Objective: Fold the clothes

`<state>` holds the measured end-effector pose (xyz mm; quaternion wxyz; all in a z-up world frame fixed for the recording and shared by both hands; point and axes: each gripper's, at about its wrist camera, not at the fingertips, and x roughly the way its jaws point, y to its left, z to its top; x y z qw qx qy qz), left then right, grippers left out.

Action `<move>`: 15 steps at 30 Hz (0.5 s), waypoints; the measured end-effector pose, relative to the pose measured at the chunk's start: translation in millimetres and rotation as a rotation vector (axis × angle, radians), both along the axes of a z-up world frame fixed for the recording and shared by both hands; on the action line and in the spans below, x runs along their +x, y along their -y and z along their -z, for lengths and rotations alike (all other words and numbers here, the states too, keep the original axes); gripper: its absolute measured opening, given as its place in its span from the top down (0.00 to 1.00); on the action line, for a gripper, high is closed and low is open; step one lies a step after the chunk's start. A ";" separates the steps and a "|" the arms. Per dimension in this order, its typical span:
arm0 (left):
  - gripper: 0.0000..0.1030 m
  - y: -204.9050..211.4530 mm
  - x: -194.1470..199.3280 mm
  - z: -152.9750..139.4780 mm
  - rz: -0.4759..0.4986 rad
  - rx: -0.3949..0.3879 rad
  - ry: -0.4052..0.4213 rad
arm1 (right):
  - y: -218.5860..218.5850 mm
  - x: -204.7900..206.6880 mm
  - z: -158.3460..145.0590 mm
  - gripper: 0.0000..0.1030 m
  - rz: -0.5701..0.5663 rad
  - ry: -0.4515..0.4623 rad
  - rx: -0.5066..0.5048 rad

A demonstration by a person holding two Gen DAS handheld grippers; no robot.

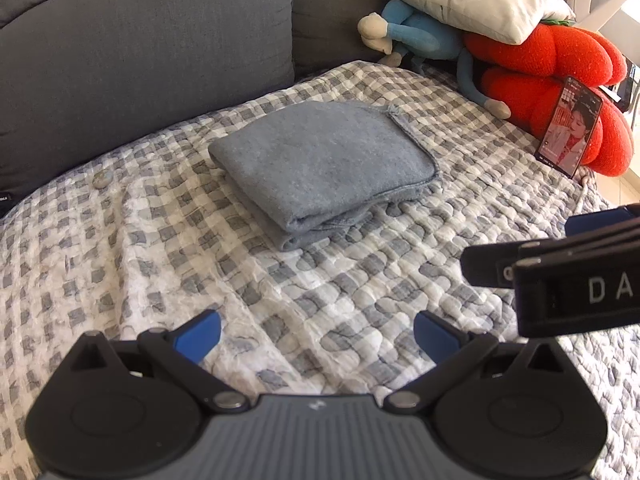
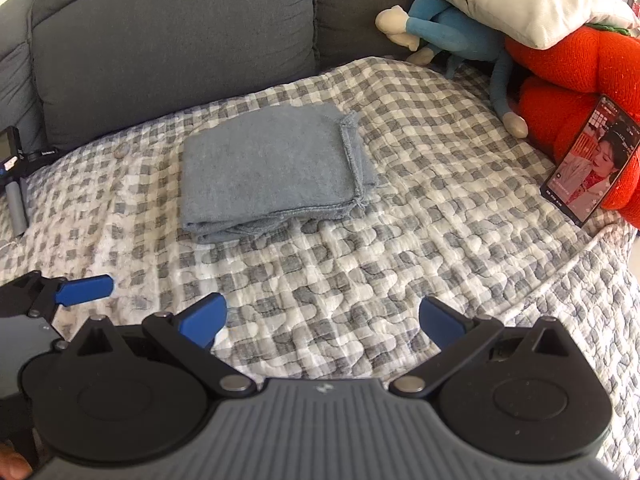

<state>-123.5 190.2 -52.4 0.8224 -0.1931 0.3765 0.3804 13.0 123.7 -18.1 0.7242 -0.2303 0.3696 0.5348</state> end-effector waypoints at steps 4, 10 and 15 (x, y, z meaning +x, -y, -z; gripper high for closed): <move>0.00 14.9 -8.0 -12.8 0.014 -0.014 0.031 | 16.0 -15.7 -21.2 0.00 -0.001 0.047 0.036; 0.00 33.8 -22.7 -26.0 0.013 -0.023 0.051 | 44.8 -30.7 -37.8 0.00 0.026 0.089 0.050; 0.00 44.5 -30.6 -36.0 0.015 -0.019 0.074 | 69.2 -40.0 -43.2 0.00 0.053 0.099 0.055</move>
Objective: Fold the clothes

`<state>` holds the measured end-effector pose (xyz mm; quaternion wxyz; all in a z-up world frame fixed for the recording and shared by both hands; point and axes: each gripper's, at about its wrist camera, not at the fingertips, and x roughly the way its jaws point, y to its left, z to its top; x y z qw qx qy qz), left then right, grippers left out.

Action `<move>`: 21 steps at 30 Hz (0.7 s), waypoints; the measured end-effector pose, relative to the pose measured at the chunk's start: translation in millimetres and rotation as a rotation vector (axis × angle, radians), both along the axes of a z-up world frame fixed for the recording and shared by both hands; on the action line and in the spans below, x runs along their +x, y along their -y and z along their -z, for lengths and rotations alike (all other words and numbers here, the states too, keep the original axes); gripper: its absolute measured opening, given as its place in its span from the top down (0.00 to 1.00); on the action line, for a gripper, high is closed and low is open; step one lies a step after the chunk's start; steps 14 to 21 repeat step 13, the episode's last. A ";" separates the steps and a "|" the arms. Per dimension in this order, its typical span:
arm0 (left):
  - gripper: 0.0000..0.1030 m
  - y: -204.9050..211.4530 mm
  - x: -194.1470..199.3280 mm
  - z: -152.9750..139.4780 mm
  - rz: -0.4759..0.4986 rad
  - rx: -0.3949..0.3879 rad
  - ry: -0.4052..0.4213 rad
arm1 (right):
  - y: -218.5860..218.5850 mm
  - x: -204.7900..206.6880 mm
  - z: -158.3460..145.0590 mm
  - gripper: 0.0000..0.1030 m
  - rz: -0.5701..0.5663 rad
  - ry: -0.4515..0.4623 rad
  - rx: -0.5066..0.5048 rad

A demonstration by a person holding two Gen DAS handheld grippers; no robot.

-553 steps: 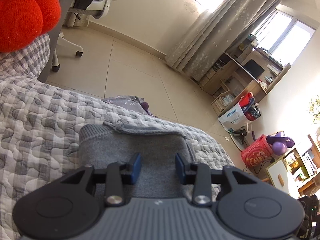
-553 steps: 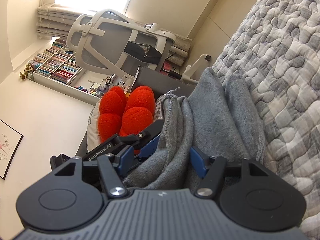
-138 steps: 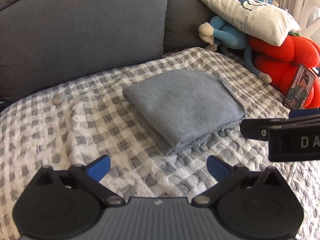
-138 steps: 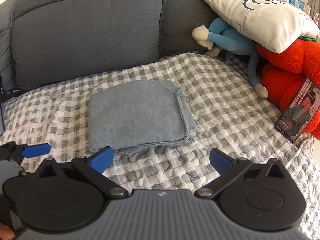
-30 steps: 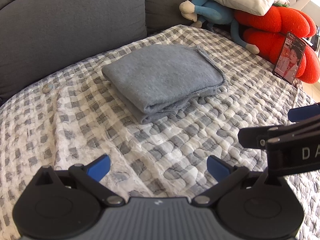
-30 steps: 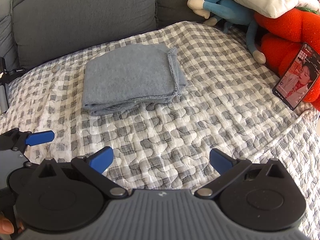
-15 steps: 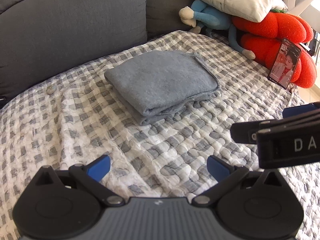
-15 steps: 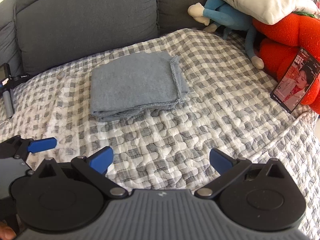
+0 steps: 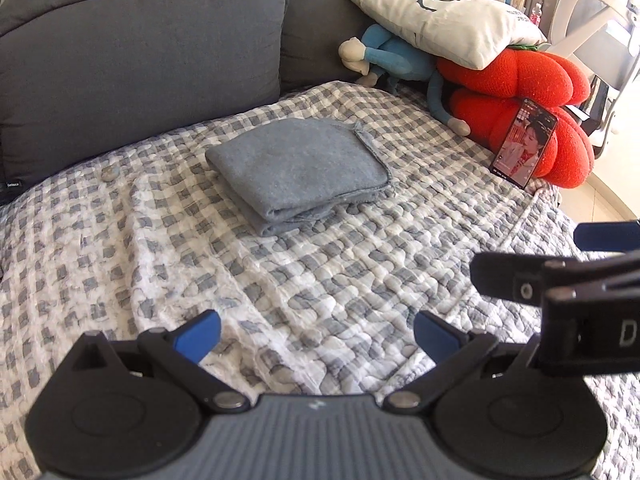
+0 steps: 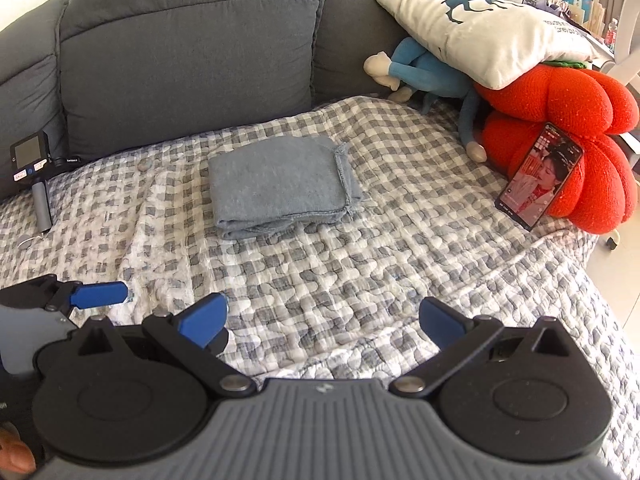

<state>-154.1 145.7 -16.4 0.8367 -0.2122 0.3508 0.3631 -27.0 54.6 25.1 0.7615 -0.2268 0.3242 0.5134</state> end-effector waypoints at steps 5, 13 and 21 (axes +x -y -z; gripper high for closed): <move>0.00 9.7 -1.2 -4.0 0.026 0.006 0.011 | 20.6 -1.5 -4.9 0.00 0.049 -0.009 0.020; 0.00 19.1 5.7 -1.0 0.051 0.025 0.004 | 43.6 1.7 -6.0 0.00 0.113 -0.014 0.049; 0.00 19.1 5.7 -1.0 0.051 0.025 0.004 | 43.6 1.7 -6.0 0.00 0.113 -0.014 0.049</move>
